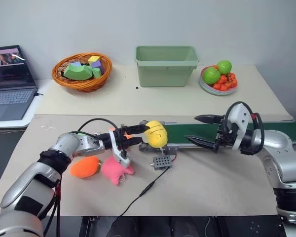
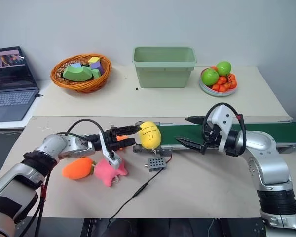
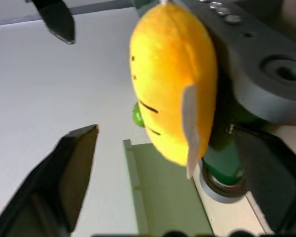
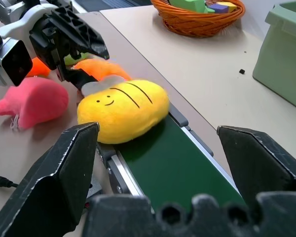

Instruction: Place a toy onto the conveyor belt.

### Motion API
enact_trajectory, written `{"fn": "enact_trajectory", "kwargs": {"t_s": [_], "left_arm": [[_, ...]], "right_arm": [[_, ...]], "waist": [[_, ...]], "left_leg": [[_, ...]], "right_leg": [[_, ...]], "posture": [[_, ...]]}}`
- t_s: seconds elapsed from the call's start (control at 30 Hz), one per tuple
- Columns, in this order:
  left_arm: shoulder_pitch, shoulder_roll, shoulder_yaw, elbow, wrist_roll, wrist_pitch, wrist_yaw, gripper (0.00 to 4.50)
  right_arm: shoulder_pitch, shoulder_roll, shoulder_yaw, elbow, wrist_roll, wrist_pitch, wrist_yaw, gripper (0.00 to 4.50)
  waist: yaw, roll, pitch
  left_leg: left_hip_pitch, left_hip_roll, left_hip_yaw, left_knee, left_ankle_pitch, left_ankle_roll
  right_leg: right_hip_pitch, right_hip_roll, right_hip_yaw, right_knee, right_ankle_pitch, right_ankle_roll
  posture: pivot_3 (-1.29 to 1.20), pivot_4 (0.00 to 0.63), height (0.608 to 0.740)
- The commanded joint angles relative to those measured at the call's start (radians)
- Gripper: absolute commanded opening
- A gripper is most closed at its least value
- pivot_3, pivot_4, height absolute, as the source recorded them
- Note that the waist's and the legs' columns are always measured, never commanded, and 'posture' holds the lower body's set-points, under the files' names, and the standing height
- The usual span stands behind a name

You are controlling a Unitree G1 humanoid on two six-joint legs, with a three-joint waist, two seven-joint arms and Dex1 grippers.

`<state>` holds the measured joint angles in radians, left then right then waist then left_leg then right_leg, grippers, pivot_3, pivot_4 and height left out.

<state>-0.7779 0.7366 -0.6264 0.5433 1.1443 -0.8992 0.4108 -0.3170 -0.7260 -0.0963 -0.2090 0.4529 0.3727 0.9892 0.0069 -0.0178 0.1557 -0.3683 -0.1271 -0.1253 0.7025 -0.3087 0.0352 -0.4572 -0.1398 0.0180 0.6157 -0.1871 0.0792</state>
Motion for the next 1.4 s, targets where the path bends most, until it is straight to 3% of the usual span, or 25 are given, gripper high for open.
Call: {"fn": "enact_trajectory", "kwargs": {"t_s": [0.03, 0.17, 0.33, 0.4, 0.5, 0.73, 0.83, 0.97, 1.3, 1.4], "left_arm": [[-0.002, -0.002, 0.016, 0.032, -0.045, 0.005, -0.045, 4.47], [0.015, 0.003, 0.074, 0.046, -0.223, -0.02, -0.165, 4.47], [0.092, -0.007, 0.197, 0.003, -0.874, 0.112, -0.66, 4.47], [0.13, 0.0, 0.243, -0.072, -1.092, 0.264, -0.871, 4.47], [0.221, 0.027, 0.365, -0.291, -1.555, 0.708, -1.175, 4.47], [0.335, 0.092, 0.517, -0.551, -1.96, 1.278, -1.4, 4.47], [0.373, 0.111, 0.555, -0.617, -2.069, 1.428, -1.486, 4.47], [0.373, 0.077, 0.604, -0.618, -2.098, 1.511, -1.487, 4.47], [0.361, 0.019, 0.567, -0.628, -1.806, 1.324, -1.501, 4.47], [0.359, 0.002, 0.572, -0.641, -1.779, 1.312, -1.511, 4.47]], "right_arm": [[-0.007, -0.009, -0.032, -0.039, 0.016, -0.011, -0.007, 4.5], [-0.017, -0.007, -0.025, -0.026, 0.011, -0.016, -0.005, 4.5], [-0.03, -0.006, -0.019, 0.006, -0.002, -0.028, -0.001, 4.5], [-0.033, -0.006, -0.018, 0.013, -0.004, -0.032, 0.001, 4.5], [-0.041, -0.002, -0.015, 0.025, -0.009, -0.036, 0.001, 4.5], [-0.038, -0.01, -0.031, 0.042, -0.008, -0.041, 0.001, 4.5], [-0.037, -0.017, -0.039, 0.049, -0.009, -0.041, 0.002, 4.5], [-0.036, -0.02, -0.042, 0.053, -0.01, -0.044, 0.002, 4.5], [-0.036, -0.025, -0.046, 0.051, -0.007, -0.037, 0.001, 4.5], [-0.035, -0.026, -0.045, 0.05, -0.008, -0.037, -0.001, 4.5]], "waist": [[-0.001, 0.0, 0.0], [-0.002, 0.0, 0.0], [-0.012, 0.0, 0.0], [-0.018, 0.0, 0.0], [-0.023, 0.0, 0.0], [-0.03, 0.0, 0.0], [-0.028, 0.0, 0.0], [-0.022, 0.0, 0.0], [-0.019, 0.0, 0.0], [-0.019, 0.0, 0.0]], "left_leg": [[0.0, 0.0, 0.0, 0.0, 0.0, 0.0], [0.0, 0.0, 0.0, 0.001, 0.0, 0.0], [0.0, 0.0, 0.0, 0.003, 0.0, 0.001], [-0.001, -0.001, 0.0, 0.005, -0.001, 0.002], [-0.001, -0.001, 0.0, 0.009, -0.002, 0.004], [0.0, -0.001, 0.002, 0.013, -0.003, 0.005], [0.0, -0.001, 0.003, 0.013, -0.003, 0.005], [0.001, -0.001, 0.003, 0.014, -0.002, 0.004], [0.004, 0.0, 0.005, 0.012, -0.001, 0.002], [0.003, 0.0, 0.005, 0.012, -0.001, 0.002]], "right_leg": [[0.0, 0.0, 0.0, 0.0, 0.0, 0.0], [0.0, 0.0, 0.0, 0.001, 0.0, 0.0], [-0.002, -0.002, -0.002, 0.004, 0.0, 0.0], [-0.003, -0.004, -0.004, 0.007, 0.0, 0.0], [-0.002, -0.004, -0.004, 0.01, 0.0, 0.0], [-0.002, -0.004, -0.003, 0.012, 0.0, 0.0], [-0.002, -0.004, -0.003, 0.012, 0.0, 0.0], [-0.002, -0.004, -0.002, 0.01, 0.001, -0.001], [0.0, -0.004, -0.001, 0.009, 0.002, -0.004], [0.0, -0.003, -0.001, 0.008, 0.002, -0.004]], "posture": [[0.0, 0.15, 0.74], [0.0, 0.15, 0.74], [0.0, 0.15, 0.74], [0.0, 0.15, 0.74], [0.0, 0.15, 0.74], [0.0, 0.15, 0.74], [0.0, 0.15, 0.74], [0.0, 0.15, 0.74], [0.0, 0.15, 0.74], [0.0, 0.15, 0.74]]}}
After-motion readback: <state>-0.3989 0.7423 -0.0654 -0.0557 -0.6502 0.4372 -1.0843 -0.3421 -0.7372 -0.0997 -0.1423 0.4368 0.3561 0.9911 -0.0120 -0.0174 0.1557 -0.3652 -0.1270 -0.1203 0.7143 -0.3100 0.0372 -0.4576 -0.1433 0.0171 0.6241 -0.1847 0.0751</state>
